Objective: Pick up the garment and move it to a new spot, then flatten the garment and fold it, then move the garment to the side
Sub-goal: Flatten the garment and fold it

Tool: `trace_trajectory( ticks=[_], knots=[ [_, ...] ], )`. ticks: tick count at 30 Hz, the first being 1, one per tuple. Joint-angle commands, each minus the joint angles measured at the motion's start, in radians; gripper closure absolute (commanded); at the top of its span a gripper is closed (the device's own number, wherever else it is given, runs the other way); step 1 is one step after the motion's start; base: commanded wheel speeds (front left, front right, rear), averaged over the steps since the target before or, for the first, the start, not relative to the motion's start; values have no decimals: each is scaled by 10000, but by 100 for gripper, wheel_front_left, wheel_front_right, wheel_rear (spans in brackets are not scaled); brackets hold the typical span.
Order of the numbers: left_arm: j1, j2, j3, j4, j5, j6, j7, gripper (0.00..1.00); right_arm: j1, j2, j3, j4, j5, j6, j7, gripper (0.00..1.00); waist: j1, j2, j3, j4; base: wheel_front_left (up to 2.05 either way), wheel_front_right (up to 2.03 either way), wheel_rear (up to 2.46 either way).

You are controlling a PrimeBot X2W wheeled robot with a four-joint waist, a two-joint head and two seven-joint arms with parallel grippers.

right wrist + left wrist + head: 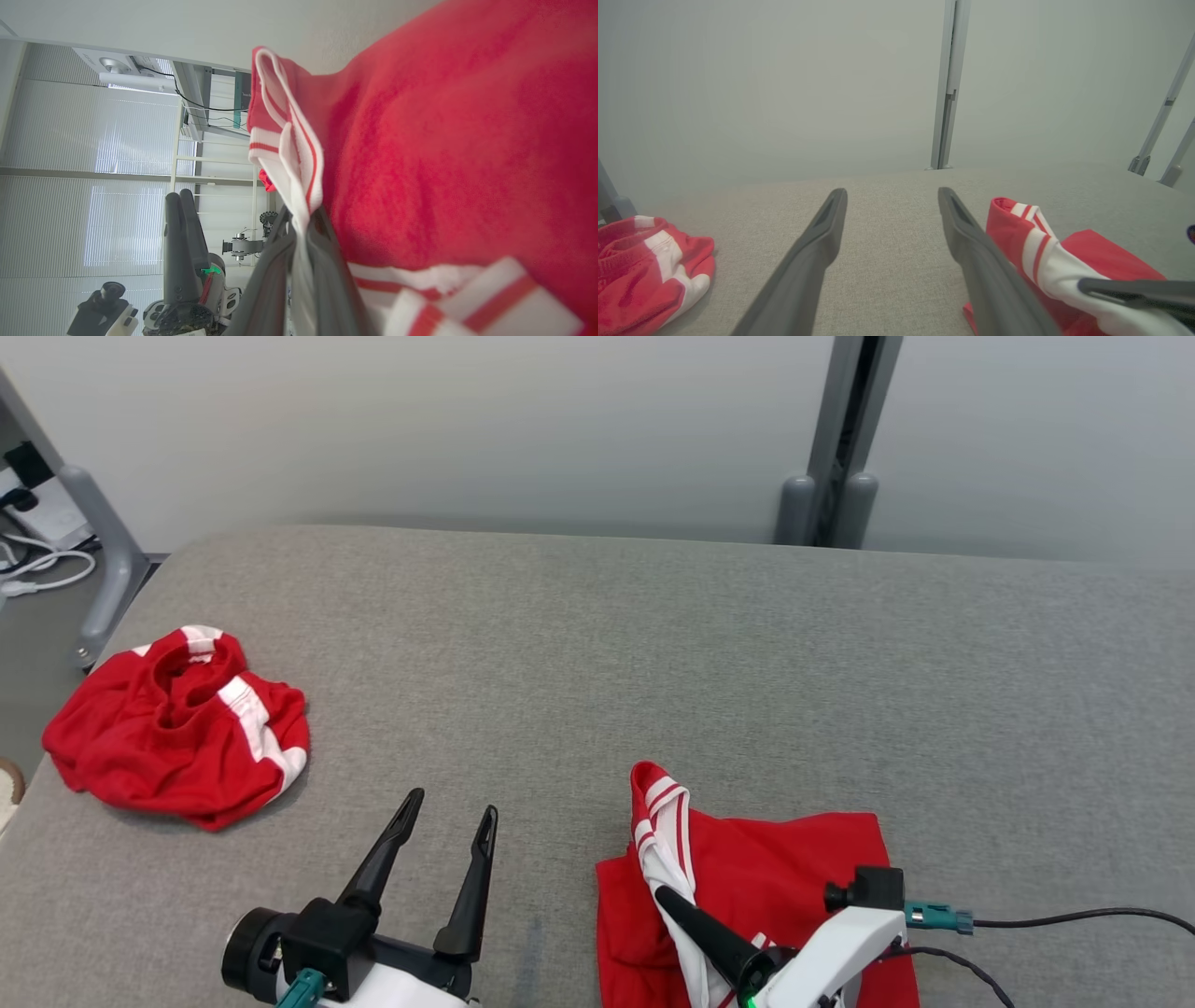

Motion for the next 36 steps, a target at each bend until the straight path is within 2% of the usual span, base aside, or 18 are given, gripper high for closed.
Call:
trace_trajectory(
  ticks=[1,9,10,11,12,19,27,32,36],
  knots=[
    [-110,32,-14,9,-61,31,-34,0,-133,-52,20,64,68,22,-102,100,0,0,56,107,0,0,0],
    [-316,32,-236,10,-125,93,-34,0,-821,-51,934,1454,948,22,-824,100,0,0,190,587,0,0,0],
    [-313,32,-238,21,-122,91,-34,0,-913,-50,1071,1688,1074,22,-879,90,0,0,200,628,0,0,0],
    [-298,32,-233,37,-116,96,-34,0,-1012,-47,1233,1876,1219,22,-885,56,0,0,206,660,0,0,0],
    [-296,31,-225,50,-112,105,-34,0,-1143,-43,1382,2007,1358,22,-888,0,0,0,210,684,0,0,0],
    [-252,29,-163,120,-96,98,-34,0,-1819,-50,2191,2135,2266,22,-1340,0,0,0,210,751,0,0,0],
    [-210,32,-124,142,-192,145,-34,0,-2531,-68,2761,1431,3168,23,-1655,0,0,0,123,497,0,0,0],
    [-209,34,-63,131,-204,174,-34,0,-3120,-641,2909,598,3265,23,-1920,0,0,0,-42,198,0,0,0],
    [-118,34,-4,69,-194,215,-34,0,-3754,-1576,2920,24,2695,23,-2668,0,0,0,-219,-55,0,0,0]
  ],
)
